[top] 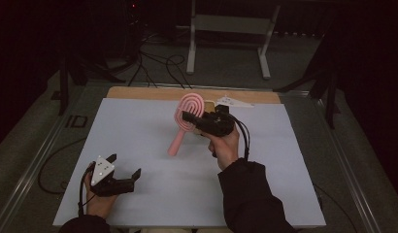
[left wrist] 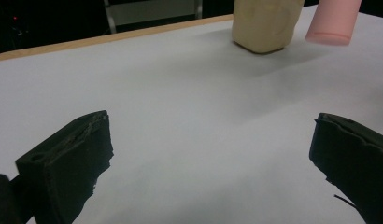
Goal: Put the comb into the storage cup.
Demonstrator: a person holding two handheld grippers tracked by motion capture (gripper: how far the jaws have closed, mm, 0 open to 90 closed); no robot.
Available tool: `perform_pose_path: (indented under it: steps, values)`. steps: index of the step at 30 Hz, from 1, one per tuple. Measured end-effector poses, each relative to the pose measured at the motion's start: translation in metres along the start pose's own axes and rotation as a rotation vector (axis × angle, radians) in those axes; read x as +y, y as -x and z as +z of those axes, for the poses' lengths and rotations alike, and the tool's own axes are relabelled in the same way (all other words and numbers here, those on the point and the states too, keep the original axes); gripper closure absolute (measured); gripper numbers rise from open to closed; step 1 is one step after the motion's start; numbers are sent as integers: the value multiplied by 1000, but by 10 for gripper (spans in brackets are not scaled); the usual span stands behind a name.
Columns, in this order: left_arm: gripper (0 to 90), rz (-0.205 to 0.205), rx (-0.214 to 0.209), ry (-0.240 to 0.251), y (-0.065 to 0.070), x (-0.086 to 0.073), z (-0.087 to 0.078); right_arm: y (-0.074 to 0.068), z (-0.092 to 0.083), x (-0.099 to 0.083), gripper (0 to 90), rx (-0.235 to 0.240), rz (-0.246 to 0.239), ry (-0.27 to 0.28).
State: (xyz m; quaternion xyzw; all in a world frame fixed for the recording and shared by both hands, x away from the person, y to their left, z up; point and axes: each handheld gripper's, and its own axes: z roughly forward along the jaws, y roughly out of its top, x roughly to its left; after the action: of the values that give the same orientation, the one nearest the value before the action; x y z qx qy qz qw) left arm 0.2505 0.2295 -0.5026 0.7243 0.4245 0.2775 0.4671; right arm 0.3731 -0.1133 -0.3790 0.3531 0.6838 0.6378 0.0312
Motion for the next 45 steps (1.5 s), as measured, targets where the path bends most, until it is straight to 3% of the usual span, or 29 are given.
perform_pose_path:
  steps: [21,45]
  values:
    - [0,-2,-1,9,2,0,1,0,3,16,636,1,10,20]
    - [0,-7,7,23,3,1,1,12,11,36,636,-31,29,39]
